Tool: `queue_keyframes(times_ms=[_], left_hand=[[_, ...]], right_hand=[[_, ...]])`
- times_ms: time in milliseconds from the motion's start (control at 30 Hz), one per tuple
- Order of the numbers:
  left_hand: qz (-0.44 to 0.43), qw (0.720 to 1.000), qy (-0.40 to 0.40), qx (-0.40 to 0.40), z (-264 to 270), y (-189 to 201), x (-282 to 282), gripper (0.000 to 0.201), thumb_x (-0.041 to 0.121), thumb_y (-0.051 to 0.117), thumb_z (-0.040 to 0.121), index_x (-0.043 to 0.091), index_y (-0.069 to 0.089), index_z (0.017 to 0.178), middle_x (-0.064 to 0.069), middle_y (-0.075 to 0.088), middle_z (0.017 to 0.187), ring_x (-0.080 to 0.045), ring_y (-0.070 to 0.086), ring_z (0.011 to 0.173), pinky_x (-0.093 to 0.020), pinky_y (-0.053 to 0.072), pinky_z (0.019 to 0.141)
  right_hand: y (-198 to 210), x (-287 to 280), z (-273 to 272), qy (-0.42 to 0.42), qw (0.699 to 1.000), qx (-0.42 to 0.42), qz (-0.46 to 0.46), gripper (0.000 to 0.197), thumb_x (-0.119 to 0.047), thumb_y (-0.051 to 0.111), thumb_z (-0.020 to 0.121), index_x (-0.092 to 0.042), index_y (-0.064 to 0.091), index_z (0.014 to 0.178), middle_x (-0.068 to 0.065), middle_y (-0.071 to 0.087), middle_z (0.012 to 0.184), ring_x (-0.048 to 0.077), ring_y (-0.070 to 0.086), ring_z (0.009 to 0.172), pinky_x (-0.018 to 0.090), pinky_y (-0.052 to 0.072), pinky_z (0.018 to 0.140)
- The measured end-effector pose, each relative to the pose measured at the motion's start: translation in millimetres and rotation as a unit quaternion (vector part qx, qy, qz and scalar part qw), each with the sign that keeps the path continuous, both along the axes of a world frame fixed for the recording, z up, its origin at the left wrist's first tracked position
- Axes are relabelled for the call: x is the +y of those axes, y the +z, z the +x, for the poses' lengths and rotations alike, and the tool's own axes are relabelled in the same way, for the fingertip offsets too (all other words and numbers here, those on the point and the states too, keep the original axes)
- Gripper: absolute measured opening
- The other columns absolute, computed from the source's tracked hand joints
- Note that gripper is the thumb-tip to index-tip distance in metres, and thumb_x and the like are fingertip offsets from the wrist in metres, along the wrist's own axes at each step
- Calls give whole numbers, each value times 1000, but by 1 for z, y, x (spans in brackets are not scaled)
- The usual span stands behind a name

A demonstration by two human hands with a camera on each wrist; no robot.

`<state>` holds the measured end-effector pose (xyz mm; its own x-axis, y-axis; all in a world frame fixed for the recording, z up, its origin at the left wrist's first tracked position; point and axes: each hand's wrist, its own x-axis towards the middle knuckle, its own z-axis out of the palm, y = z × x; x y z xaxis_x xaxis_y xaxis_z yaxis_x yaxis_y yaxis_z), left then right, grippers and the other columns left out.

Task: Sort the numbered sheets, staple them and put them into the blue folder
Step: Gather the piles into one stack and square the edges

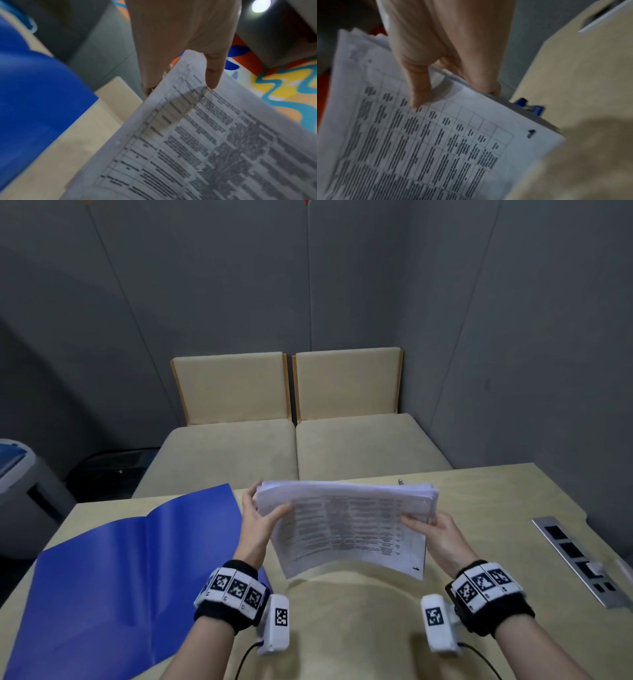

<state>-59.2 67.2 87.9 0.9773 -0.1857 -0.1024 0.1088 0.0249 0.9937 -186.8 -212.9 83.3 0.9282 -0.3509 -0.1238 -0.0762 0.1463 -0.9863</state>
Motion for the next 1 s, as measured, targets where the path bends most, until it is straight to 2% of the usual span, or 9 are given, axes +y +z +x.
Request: queue_keyframes(times_ms=[67, 167, 300, 400, 467, 567, 667, 767, 1000], left_hand=[[32, 999, -6, 20, -5, -16, 0, 85, 40, 76, 65, 25, 37, 138, 2, 47, 131, -20, 47, 120, -32, 43, 96], [33, 998, -16, 42, -22, -27, -12, 22, 6, 60, 88, 18, 60, 107, -2, 64, 103, -26, 57, 110, -19, 45, 73], [22, 1000, 3, -20, -31, -20, -25, 28, 0, 51, 90, 24, 61, 98, 2, 66, 99, -15, 60, 96, -23, 49, 75], [9, 999, 28, -44, -28, -16, -25, 24, 0, 49, 89, 16, 56, 105, 1, 63, 98, -11, 59, 92, -23, 48, 73], [20, 999, 35, -31, -26, -21, -24, 26, 0, 50, 88, 13, 49, 111, -1, 59, 100, -16, 58, 95, -22, 46, 72], [34, 999, 25, -11, -22, -34, -24, 33, 6, 56, 87, 17, 45, 116, -4, 57, 108, -24, 57, 106, -32, 48, 82], [8, 1000, 16, 6, -22, -32, -29, 44, 39, 65, 81, 21, 46, 115, -1, 60, 109, -17, 59, 103, -32, 47, 82], [25, 998, 58, 24, -17, -26, -38, 50, 61, 59, 78, 21, 49, 106, 2, 61, 102, -12, 59, 94, -32, 44, 77], [71, 989, 128, 8, 0, -28, -49, 36, 51, 48, 92, 15, 48, 96, -1, 60, 91, -20, 58, 86, -35, 44, 74]], right_hand=[[-13, 3, -7, 11, 999, 31, 13, 87, -44, 93, 34, -6, 65, 107, 11, 73, 102, 23, 69, 96, 24, 54, 69], [-27, 11, -14, -19, 997, 71, -8, 42, -9, 80, 70, -8, 64, 108, 13, 70, 105, 30, 64, 103, 21, 52, 67], [-14, 25, -13, -86, 993, 49, 62, 21, 5, 60, 86, -2, 62, 105, 7, 72, 84, 15, 70, 68, 18, 51, 47], [-9, 19, -5, -96, 993, 24, 60, 29, 5, 63, 83, -7, 60, 110, 5, 72, 86, 18, 71, 81, 24, 53, 54], [-14, 15, -3, -93, 995, 43, -7, 34, 3, 67, 79, -7, 57, 110, 10, 66, 102, 24, 63, 96, 25, 46, 64], [-26, 13, -2, -136, 987, 43, -78, 38, 3, 69, 78, -11, 53, 110, 13, 59, 113, 15, 57, 92, 21, 43, 70], [-29, 11, -1, -191, 960, 11, -206, 40, 0, 64, 83, -25, 52, 112, 6, 60, 114, 21, 58, 98, 31, 49, 81], [-31, 12, -3, -147, 910, -18, -386, 49, -1, 50, 91, -27, 48, 132, -2, 51, 119, 14, 53, 98, 31, 45, 86], [-37, 13, -4, -92, 840, 13, -535, 63, 6, 41, 92, -27, 35, 145, 2, 38, 121, 11, 44, 94, 26, 42, 76]])
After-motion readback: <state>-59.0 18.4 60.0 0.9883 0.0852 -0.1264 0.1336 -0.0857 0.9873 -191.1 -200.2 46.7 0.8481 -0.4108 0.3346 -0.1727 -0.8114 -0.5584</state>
